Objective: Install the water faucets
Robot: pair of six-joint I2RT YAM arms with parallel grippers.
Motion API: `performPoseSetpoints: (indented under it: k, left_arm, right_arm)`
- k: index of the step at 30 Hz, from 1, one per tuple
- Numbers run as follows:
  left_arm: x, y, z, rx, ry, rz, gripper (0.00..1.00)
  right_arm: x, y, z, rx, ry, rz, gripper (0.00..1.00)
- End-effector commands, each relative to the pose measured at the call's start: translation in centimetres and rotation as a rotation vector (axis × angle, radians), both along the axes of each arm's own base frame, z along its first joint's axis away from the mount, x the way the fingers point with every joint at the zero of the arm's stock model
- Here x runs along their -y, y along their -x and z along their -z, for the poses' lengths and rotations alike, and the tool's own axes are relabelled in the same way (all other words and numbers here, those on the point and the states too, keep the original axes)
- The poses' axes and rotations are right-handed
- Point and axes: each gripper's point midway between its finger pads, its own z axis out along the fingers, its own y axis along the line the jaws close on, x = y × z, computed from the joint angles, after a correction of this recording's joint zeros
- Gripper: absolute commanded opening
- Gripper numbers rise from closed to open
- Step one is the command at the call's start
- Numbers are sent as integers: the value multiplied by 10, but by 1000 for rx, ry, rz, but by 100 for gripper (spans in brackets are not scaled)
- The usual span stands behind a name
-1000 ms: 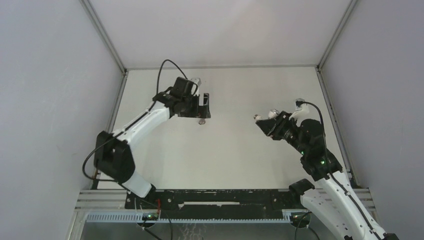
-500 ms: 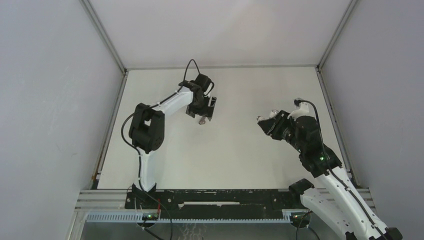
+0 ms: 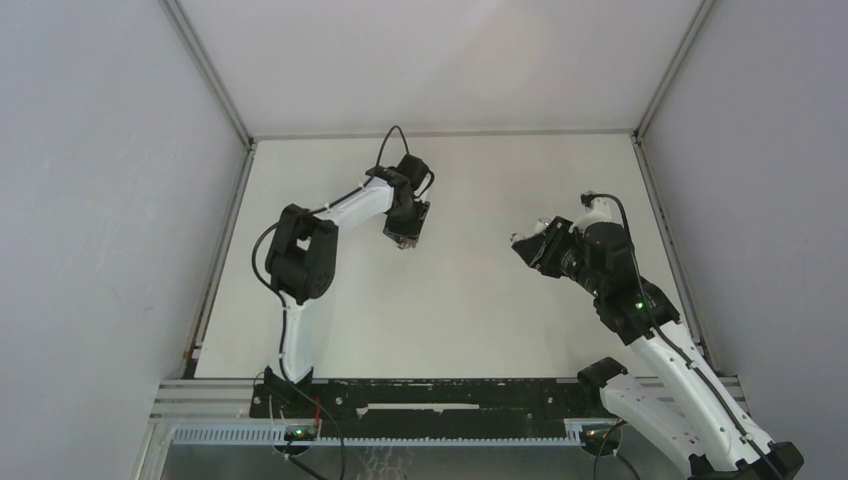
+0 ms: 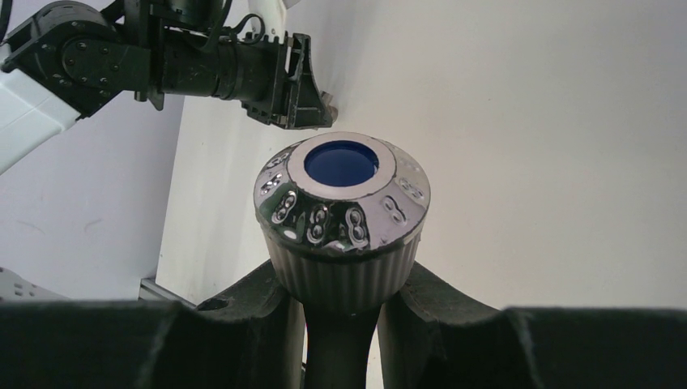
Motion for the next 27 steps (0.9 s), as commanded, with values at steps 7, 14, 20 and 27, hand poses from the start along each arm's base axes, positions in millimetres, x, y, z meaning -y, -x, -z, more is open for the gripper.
performPoseSetpoints:
  k: [7,14,20,27]
  left_arm:
    - [6,-13,1,34,17,10,36]
    - [9,-19,4,30,33,-2,35]
    - [10,-24,2,34,52,-19,14]
    - [28,-15,-60,77,224,24,0]
  right_arm:
    - [-2,-5,-30,75,-36,-2,0]
    - [-6,-6,-31,73,-49,-18,0]
    - [-8,-6,-30,63,-56,-23,0]
    - [-19,-6,-23,173,-27,-105,0]
